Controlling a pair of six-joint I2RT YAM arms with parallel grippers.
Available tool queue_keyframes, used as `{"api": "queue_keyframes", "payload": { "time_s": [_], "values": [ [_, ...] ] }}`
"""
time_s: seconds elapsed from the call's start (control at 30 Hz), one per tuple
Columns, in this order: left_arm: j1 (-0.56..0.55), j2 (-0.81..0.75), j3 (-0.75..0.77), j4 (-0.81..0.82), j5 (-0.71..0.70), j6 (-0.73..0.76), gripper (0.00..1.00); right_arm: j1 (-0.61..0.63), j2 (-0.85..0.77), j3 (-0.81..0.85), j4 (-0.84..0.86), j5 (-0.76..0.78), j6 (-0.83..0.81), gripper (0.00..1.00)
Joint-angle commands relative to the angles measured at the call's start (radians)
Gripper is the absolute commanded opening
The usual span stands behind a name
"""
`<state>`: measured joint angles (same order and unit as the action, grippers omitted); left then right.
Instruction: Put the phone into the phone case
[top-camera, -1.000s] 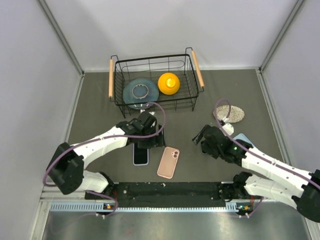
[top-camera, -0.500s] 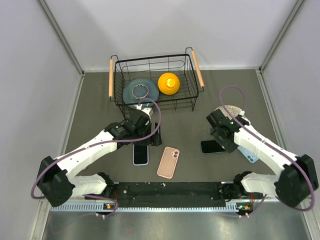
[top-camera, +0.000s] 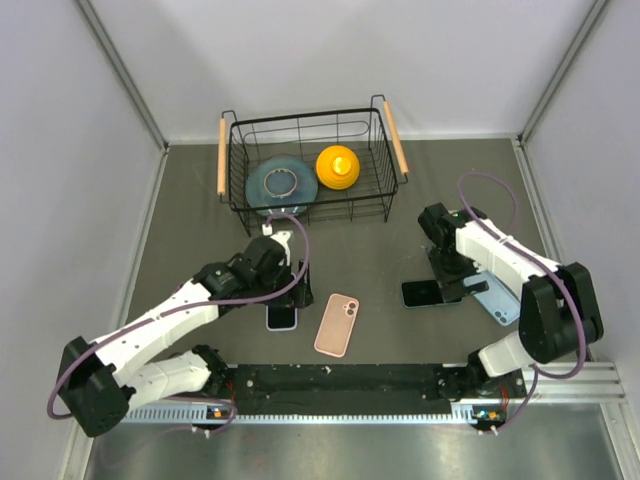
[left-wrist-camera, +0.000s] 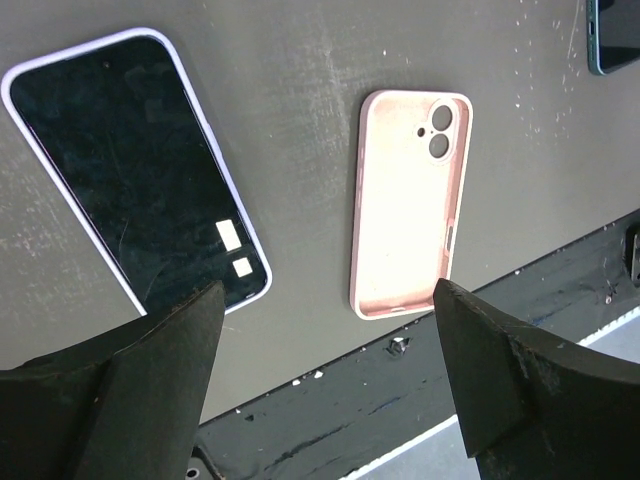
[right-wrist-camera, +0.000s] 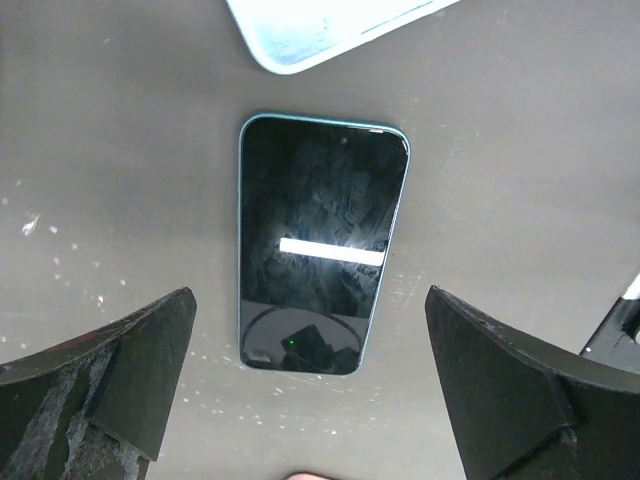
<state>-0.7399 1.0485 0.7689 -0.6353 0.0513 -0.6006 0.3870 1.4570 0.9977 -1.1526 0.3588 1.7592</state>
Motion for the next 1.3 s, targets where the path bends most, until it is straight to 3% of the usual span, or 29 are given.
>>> {"api": "queue_keyframes", "payload": {
  "time_s": [0.0, 0.67, 0.9, 1.27],
  "values": [
    [0.002, -0.042, -0.034, 0.023, 0.044, -0.016, 0.90, -0.033, 0.039, 0.035, -0.032, -0.032, 0.083, 0.99],
    [0.002, -0.041, -0.071, 0.040, 0.076, -0.056, 0.89, -0.033, 0.121, -0.094, 0.136, -0.098, 0.163, 0.99],
    [-0.001, -0.010, -0.069, 0.097, 0.119, -0.024, 0.82, -0.033, 0.132, -0.134, 0.163, -0.098, 0.169, 0.98],
    [-0.059, 0.125, -0.042, 0.164, 0.090, -0.056, 0.70, -0.034, 0.030, -0.254, 0.228, 0.009, 0.166, 0.73]
  ]
}}
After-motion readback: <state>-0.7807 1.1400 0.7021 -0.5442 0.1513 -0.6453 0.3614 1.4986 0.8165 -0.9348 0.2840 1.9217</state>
